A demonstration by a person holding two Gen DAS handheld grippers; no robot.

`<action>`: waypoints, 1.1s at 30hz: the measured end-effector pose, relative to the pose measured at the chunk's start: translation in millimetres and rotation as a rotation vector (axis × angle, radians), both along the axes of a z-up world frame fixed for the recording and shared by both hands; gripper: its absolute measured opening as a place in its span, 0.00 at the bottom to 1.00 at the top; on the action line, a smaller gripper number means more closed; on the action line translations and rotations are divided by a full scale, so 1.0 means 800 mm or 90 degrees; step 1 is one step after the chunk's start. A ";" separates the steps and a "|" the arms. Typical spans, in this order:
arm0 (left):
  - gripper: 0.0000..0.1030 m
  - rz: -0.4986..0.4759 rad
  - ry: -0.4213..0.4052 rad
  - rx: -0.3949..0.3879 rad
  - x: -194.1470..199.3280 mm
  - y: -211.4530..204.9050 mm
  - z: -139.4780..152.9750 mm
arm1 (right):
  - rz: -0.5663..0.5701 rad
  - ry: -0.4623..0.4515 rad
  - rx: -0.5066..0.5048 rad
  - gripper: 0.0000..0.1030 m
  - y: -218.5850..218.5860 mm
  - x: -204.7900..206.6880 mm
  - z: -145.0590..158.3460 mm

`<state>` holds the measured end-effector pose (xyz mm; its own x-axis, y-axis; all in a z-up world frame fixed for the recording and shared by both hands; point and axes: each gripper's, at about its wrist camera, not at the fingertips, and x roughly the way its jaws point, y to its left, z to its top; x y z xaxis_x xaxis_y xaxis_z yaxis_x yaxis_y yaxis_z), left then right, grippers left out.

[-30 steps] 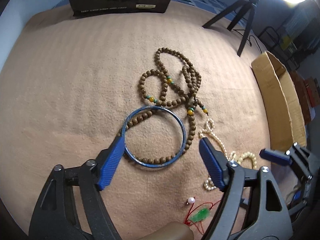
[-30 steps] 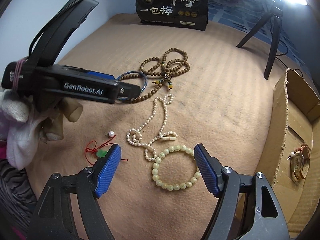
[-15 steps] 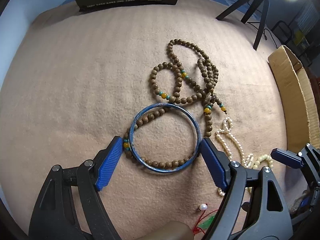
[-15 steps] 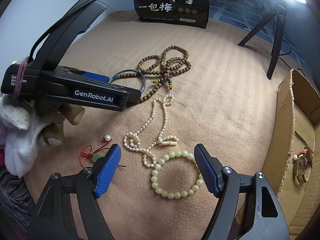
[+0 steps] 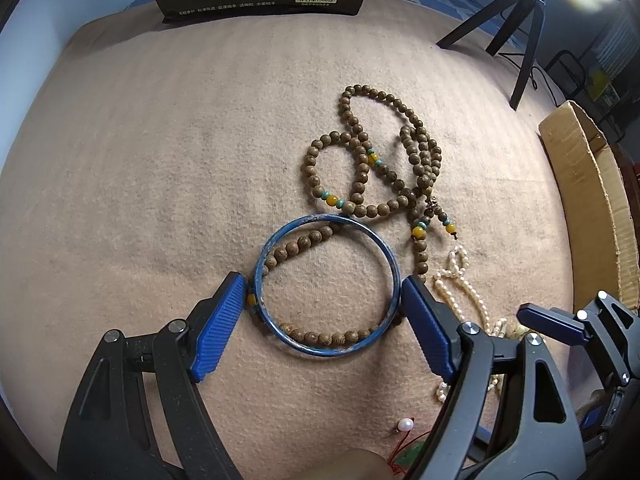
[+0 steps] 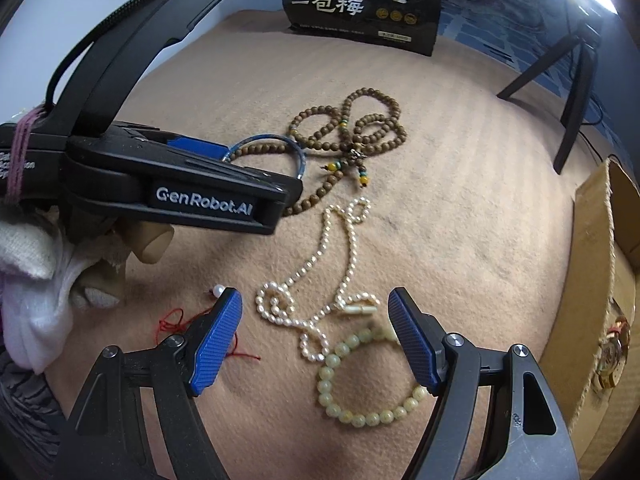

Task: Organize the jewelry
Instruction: 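Grasp the blue bangle with the left tool while the right tool grasps the white pearl necklace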

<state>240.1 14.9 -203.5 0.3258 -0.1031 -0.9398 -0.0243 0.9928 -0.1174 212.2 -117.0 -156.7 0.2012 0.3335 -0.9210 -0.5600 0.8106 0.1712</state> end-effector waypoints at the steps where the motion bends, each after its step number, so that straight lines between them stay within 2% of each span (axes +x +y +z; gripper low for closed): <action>1: 0.80 -0.002 0.000 0.000 0.001 -0.002 0.000 | 0.001 0.003 -0.001 0.73 0.002 0.001 -0.002; 8: 0.80 -0.021 -0.011 0.000 0.000 -0.002 -0.001 | 0.001 0.026 -0.017 0.72 0.003 0.005 -0.019; 13: 0.79 -0.024 -0.017 0.004 -0.004 -0.001 0.000 | -0.005 0.018 -0.031 0.60 0.001 0.008 -0.019; 15: 0.71 -0.028 -0.021 0.007 -0.005 -0.001 0.001 | -0.006 0.015 -0.037 0.52 0.000 0.009 -0.019; 21: 0.71 -0.026 -0.023 -0.004 -0.007 0.004 0.003 | -0.016 0.013 -0.034 0.21 -0.003 0.013 -0.017; 24: 0.71 -0.027 -0.024 -0.007 -0.007 0.006 0.004 | -0.015 0.013 -0.023 0.11 -0.003 0.016 -0.015; 33: 0.71 -0.016 -0.049 -0.015 -0.017 0.020 0.023 | -0.047 -0.018 0.022 0.10 -0.012 0.030 0.014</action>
